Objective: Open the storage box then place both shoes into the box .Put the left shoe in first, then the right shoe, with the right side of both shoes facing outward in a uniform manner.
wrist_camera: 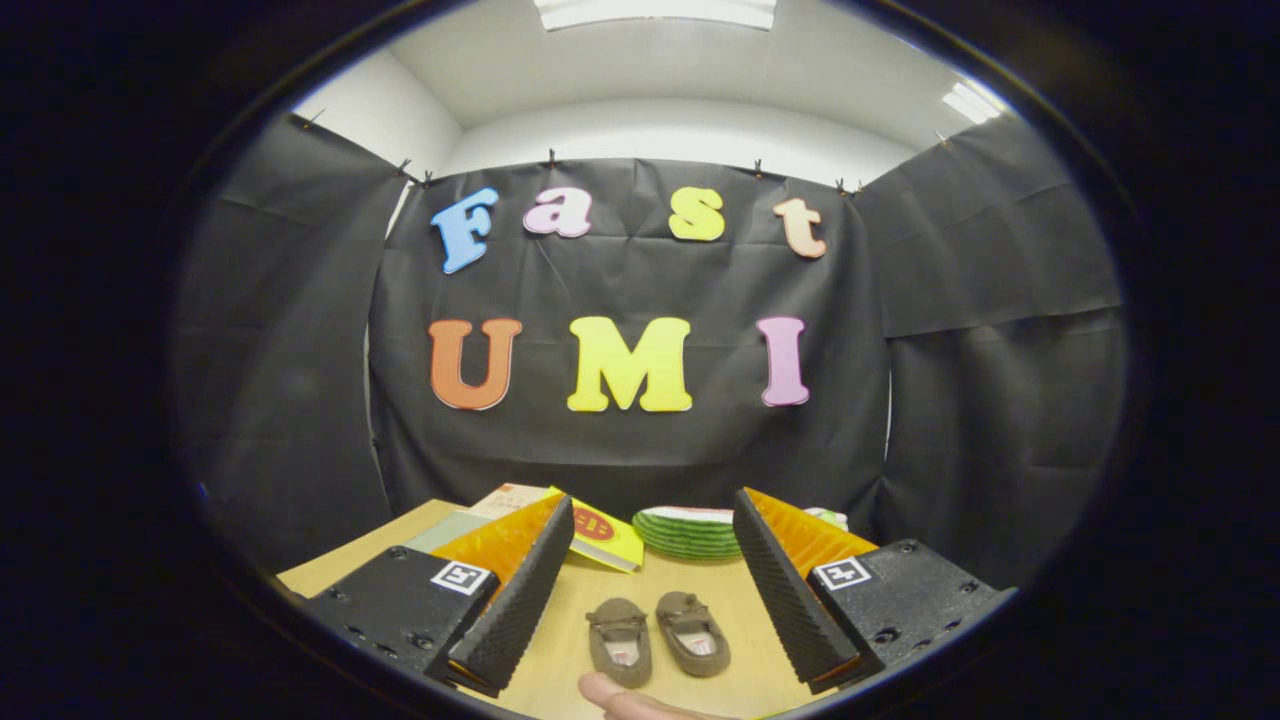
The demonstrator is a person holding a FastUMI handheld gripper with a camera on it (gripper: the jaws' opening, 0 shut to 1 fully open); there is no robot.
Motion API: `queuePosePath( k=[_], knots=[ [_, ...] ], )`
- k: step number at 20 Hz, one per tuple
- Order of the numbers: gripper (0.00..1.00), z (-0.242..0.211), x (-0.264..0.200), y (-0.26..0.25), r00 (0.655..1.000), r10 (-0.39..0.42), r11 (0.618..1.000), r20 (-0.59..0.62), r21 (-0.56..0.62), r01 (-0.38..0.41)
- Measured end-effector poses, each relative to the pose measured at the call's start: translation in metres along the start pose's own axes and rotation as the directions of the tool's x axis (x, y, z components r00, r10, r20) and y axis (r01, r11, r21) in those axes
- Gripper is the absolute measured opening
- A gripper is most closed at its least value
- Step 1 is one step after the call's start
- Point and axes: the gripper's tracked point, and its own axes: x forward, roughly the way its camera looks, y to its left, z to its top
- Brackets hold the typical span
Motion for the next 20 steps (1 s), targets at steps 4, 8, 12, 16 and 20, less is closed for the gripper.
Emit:
queuePosePath(
  k=[4,8,12,16,20],
  knots=[
    [1.00,-0.009,0.005,-0.003,1.000,-0.003,1.000,-0.011,-0.005,0.003],
    [1.00,-0.025,0.015,-0.012,0.999,-0.014,1.000,-0.047,0.009,0.014],
    [1.00,-0.031,0.031,-0.004,0.996,0.061,0.997,-0.062,0.056,-0.058],
    [1.00,-0.059,0.064,0.010,0.964,0.214,0.965,-0.161,0.185,-0.183],
    [1.00,-0.103,0.108,0.017,0.913,0.300,0.932,-0.278,0.290,-0.218]
  ],
)
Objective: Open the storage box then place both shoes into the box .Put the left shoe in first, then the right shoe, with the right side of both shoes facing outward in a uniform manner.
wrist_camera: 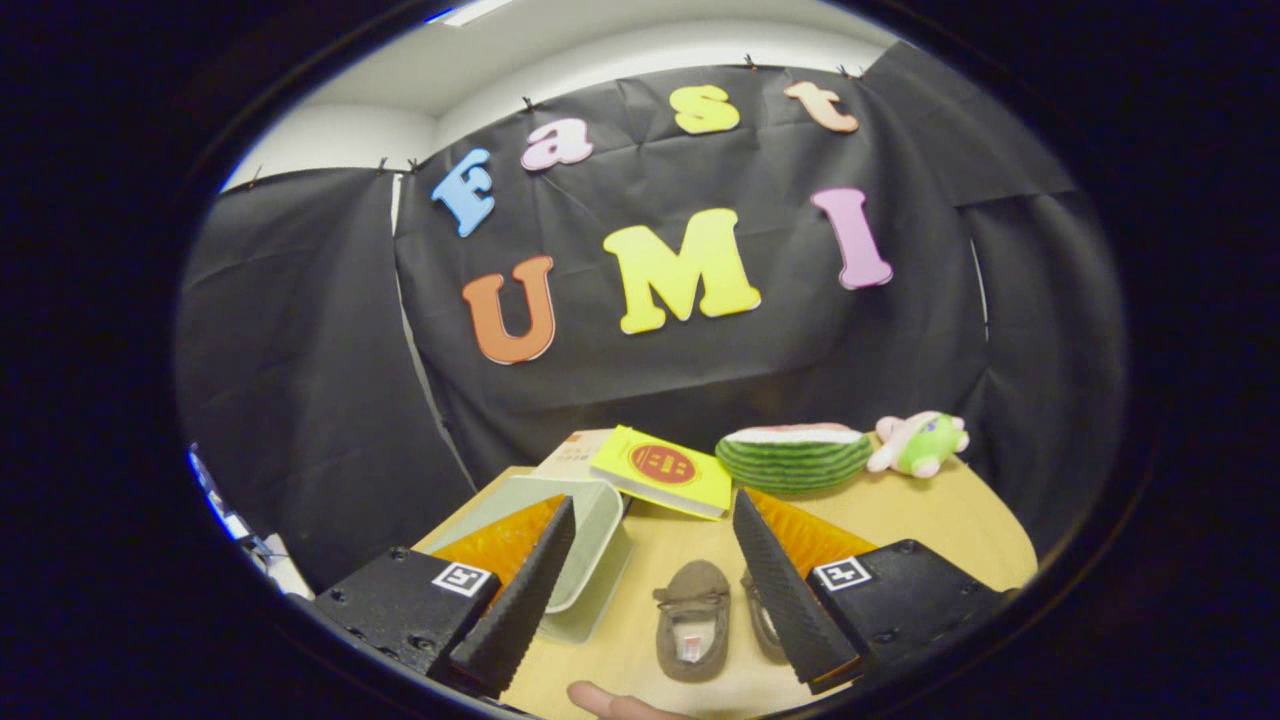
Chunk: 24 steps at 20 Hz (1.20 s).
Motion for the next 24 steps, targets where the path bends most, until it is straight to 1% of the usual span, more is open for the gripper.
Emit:
queuePosePath(
  k=[1,4,6,8,10,11,12,13,14,15,16,18,20,22,23,24],
  knots=[
    [1.00,-0.010,0.014,-0.003,0.999,0.018,0.999,-0.041,0.037,-0.016],
    [1.00,-0.034,0.052,0.003,0.981,0.127,0.985,-0.144,0.139,-0.107],
    [1.00,-0.045,0.076,0.003,0.959,0.200,0.964,-0.202,0.215,-0.156],
    [1.00,-0.058,0.097,0.007,0.923,0.283,0.936,-0.261,0.285,-0.207],
    [1.00,-0.064,0.117,0.012,0.890,0.369,0.892,-0.269,0.372,-0.257],
    [0.99,-0.067,0.124,0.016,0.866,0.421,0.860,-0.270,0.423,-0.286],
    [1.00,-0.071,0.126,0.022,0.833,0.484,0.819,-0.268,0.473,-0.324],
    [0.99,-0.076,0.129,0.027,0.801,0.533,0.784,-0.275,0.518,-0.344],
    [0.99,-0.079,0.135,0.031,0.777,0.568,0.749,-0.272,0.560,-0.353],
    [0.99,-0.084,0.143,0.033,0.759,0.586,0.728,-0.282,0.595,-0.341],
    [0.99,-0.091,0.152,0.033,0.749,0.596,0.708,-0.289,0.629,-0.321],
    [0.99,-0.099,0.162,0.035,0.725,0.617,0.682,-0.307,0.667,-0.299],
    [0.99,-0.100,0.169,0.040,0.701,0.645,0.658,-0.304,0.688,-0.307],
    [0.99,-0.099,0.177,0.047,0.676,0.676,0.613,-0.292,0.732,-0.297],
    [0.99,-0.103,0.179,0.052,0.663,0.689,0.598,-0.294,0.747,-0.290],
    [0.99,-0.109,0.183,0.055,0.653,0.691,0.601,-0.309,0.748,-0.282]
  ],
)
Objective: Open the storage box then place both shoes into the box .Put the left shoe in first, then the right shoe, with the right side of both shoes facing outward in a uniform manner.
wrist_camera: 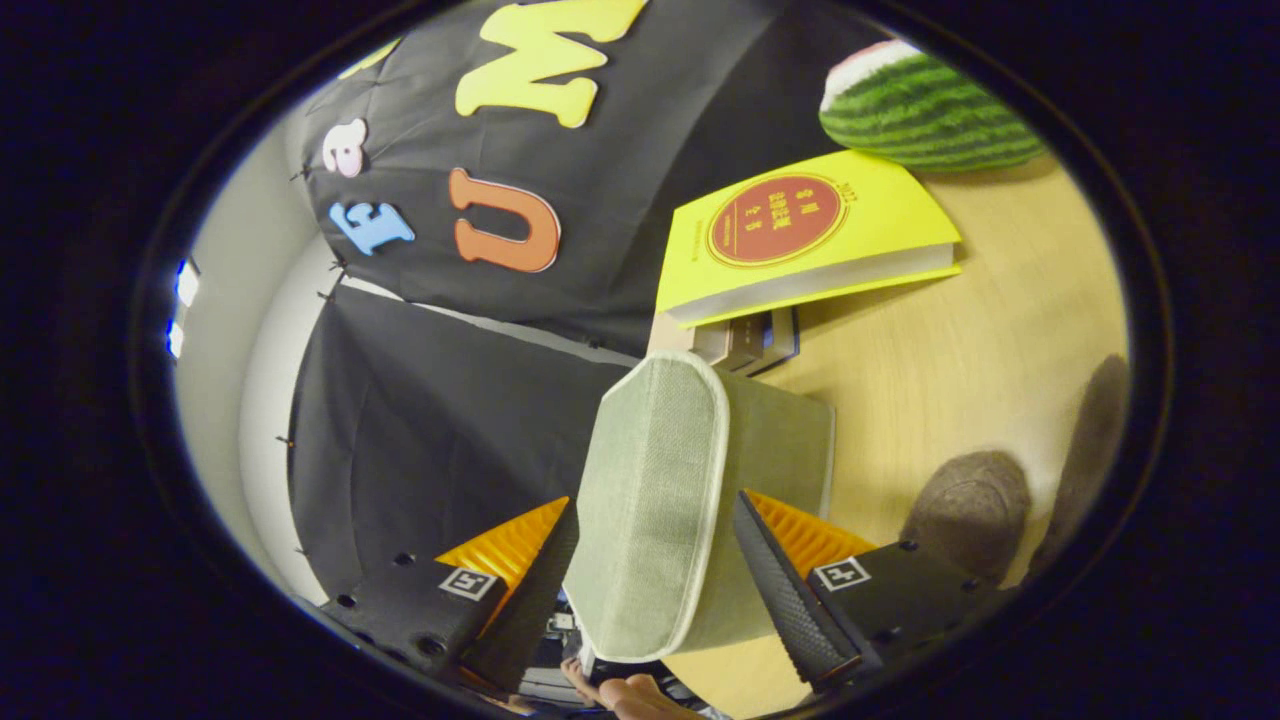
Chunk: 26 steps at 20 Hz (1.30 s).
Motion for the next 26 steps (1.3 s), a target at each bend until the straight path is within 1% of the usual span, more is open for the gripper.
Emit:
queuePosePath(
  k=[1,3,6,8,10,11,12,13,14,15,16,17,20,21,22,23,25,26],
  knots=[
    [0.99,-0.002,0.004,-0.008,1.000,-0.022,1.000,-0.013,0.002,0.022],
    [0.99,0.001,0.012,-0.010,1.000,-0.009,1.000,-0.023,0.027,0.010],
    [0.99,-0.001,0.019,-0.007,0.999,0.037,0.997,-0.025,0.062,-0.035],
    [0.98,-0.009,0.025,0.000,0.996,0.075,0.995,-0.054,0.074,-0.071],
    [0.96,-0.015,0.029,-0.001,0.994,0.082,0.994,-0.078,0.085,-0.075],
    [0.88,-0.017,0.031,-0.004,0.994,0.071,0.994,-0.080,0.090,-0.063],
    [0.81,-0.020,0.030,-0.006,0.994,0.060,0.994,-0.091,0.092,-0.052],
    [0.69,-0.017,0.030,-0.006,0.996,0.053,0.994,-0.075,0.102,-0.046],
    [0.69,-0.016,0.028,-0.007,0.996,0.052,0.995,-0.071,0.091,-0.046],
    [0.65,-0.017,0.026,-0.007,0.996,0.055,0.995,-0.076,0.092,-0.048],
    [0.64,-0.015,0.023,-0.007,0.996,0.053,0.994,-0.069,0.095,-0.047],
    [0.60,-0.013,0.020,-0.007,0.997,0.050,0.994,-0.059,0.096,-0.044],
    [0.37,-0.006,0.010,-0.002,0.999,0.028,0.997,-0.016,0.074,-0.027],
    [0.27,-0.007,0.006,0.002,1.000,0.024,0.998,-0.008,0.058,-0.023],
    [0.23,-0.006,0.004,0.006,1.000,0.025,0.999,-0.004,0.045,-0.025],
    [0.15,-0.006,-0.001,0.013,1.000,0.031,0.999,-0.003,0.043,-0.031],
    [0.06,-0.003,-0.005,0.017,1.000,0.006,1.000,0.008,0.022,-0.006],
    [0.06,-0.004,-0.006,0.021,1.000,-0.003,1.000,0.004,0.010,0.003]
  ],
)
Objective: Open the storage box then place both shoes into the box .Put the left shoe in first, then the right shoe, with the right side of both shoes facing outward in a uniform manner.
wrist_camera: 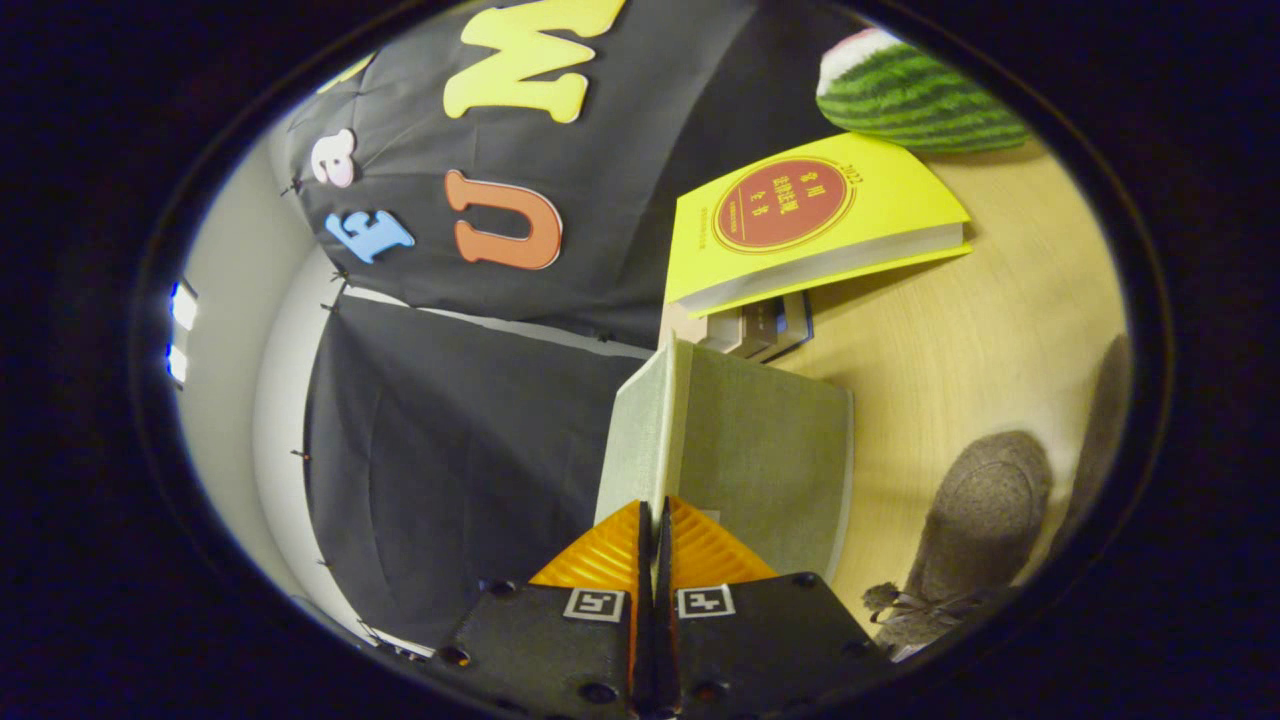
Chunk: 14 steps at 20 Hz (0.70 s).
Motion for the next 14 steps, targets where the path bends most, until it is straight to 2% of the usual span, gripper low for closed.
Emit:
queuePosePath(
  k=[8,14],
  knots=[
    [0.06,0.005,-0.010,0.043,0.998,-0.043,0.999,0.045,0.002,0.043],
    [0.06,0.003,0.000,0.095,0.995,-0.063,0.998,0.079,-0.010,0.064]
  ],
)
